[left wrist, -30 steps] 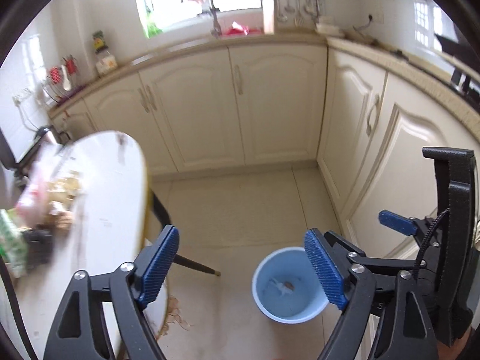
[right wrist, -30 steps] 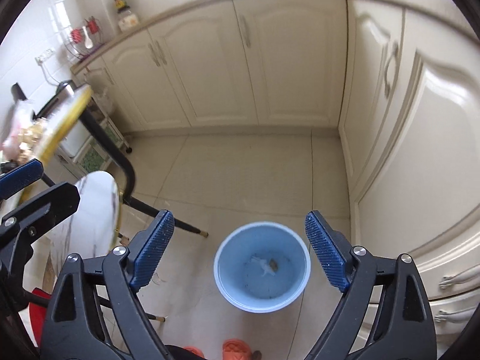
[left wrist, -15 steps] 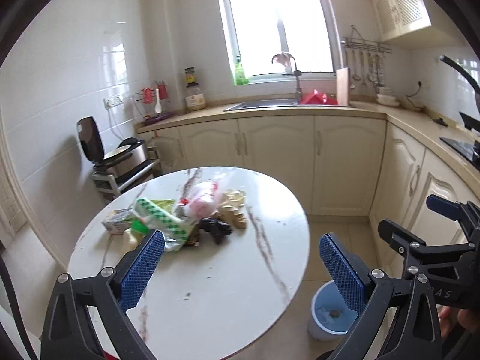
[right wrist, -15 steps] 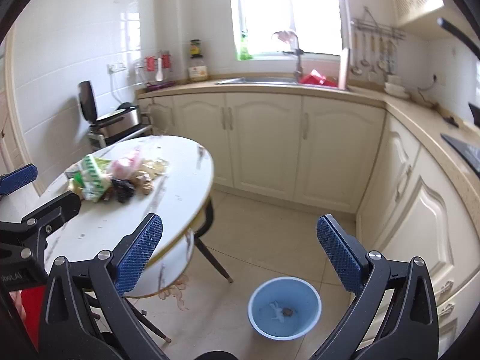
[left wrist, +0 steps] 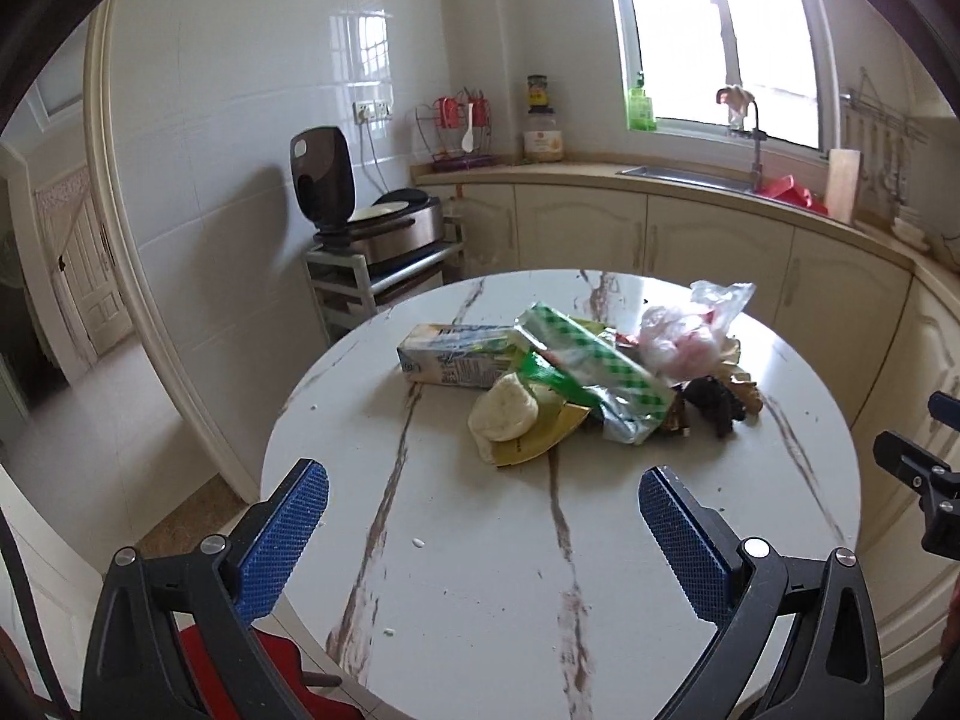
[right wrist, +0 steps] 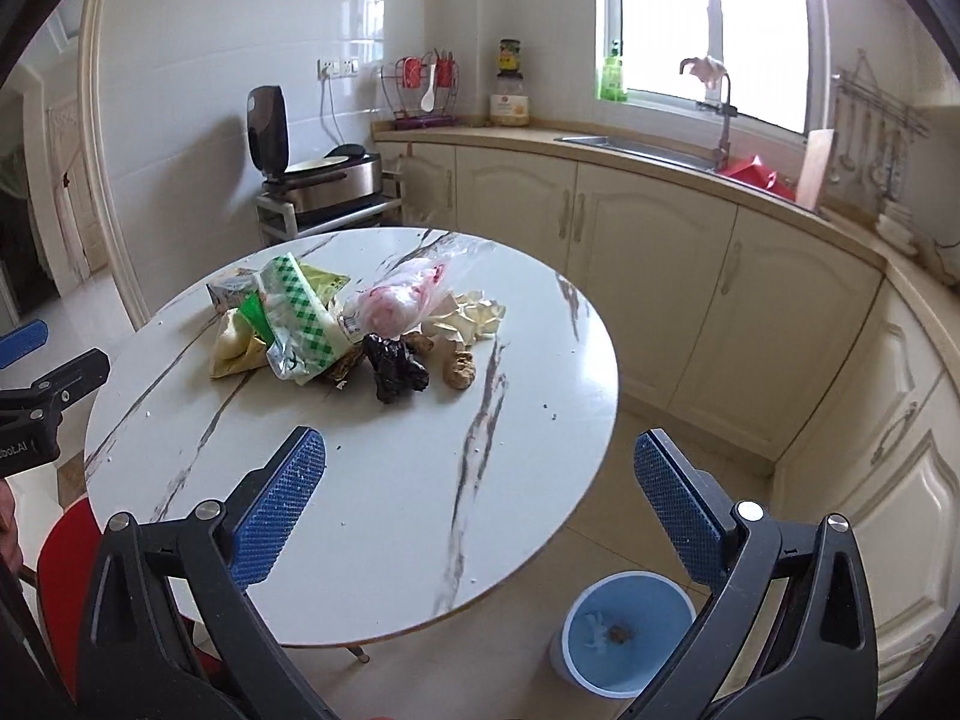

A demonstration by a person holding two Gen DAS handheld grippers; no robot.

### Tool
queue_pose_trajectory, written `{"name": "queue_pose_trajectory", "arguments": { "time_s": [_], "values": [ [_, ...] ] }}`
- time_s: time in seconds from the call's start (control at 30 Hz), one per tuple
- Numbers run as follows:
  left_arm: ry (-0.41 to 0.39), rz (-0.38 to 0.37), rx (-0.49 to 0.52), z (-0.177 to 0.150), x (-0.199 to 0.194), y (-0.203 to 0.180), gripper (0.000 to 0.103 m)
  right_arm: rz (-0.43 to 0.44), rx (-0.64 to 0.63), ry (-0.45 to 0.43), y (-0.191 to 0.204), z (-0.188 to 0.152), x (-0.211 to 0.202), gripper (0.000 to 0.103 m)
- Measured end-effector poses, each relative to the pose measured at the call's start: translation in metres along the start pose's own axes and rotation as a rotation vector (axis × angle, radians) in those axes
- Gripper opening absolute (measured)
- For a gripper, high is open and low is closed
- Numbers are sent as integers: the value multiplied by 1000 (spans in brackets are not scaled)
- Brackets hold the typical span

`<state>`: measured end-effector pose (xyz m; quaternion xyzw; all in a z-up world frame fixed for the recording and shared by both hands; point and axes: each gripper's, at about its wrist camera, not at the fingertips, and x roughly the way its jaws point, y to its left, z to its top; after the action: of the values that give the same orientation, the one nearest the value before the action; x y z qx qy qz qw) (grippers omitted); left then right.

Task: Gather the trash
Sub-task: 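Move both tools back toward the table, then grasp the white crumpled bag with the left tool while the right tool grasps the pink-filled plastic bag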

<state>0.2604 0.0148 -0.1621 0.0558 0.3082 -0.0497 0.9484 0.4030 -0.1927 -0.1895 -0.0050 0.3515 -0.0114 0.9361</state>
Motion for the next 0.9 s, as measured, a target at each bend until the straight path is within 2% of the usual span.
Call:
{"name": "queue_pose_trajectory", "arguments": {
  "time_s": [0.23, 0.33, 0.47, 0.53, 0.6, 0.63, 0.77, 0.87, 0.9],
  "values": [
    [104, -18, 18, 8, 69, -24, 102, 8, 7, 75, -2, 9, 59, 103],
    [127, -9, 9, 15, 89, -23, 100, 26, 25, 87, -7, 16, 77, 103],
    [171, -38, -17, 23, 117, -24, 99, 33, 49, 101, -18, 27, 100, 103],
    [211, -28, -12, 26, 131, -17, 91, 37, 64, 107, -23, 32, 110, 103],
    [251, -48, -30, 37, 147, -11, 80, 63, 77, 116, -26, 36, 121, 103],
    [250, -64, -39, 40, 150, -12, 78, 85, 95, 119, -28, 39, 126, 103],
    [253, -125, -30, 59, 160, -7, 48, 134, 157, 122, -32, 53, 144, 103],
    [229, -107, 6, 71, 163, 8, 37, 185, 193, 98, -30, 67, 154, 103],
    [226, -111, 0, 72, 162, 14, 37, 184, 206, 89, -30, 72, 158, 103]
  ]
}}
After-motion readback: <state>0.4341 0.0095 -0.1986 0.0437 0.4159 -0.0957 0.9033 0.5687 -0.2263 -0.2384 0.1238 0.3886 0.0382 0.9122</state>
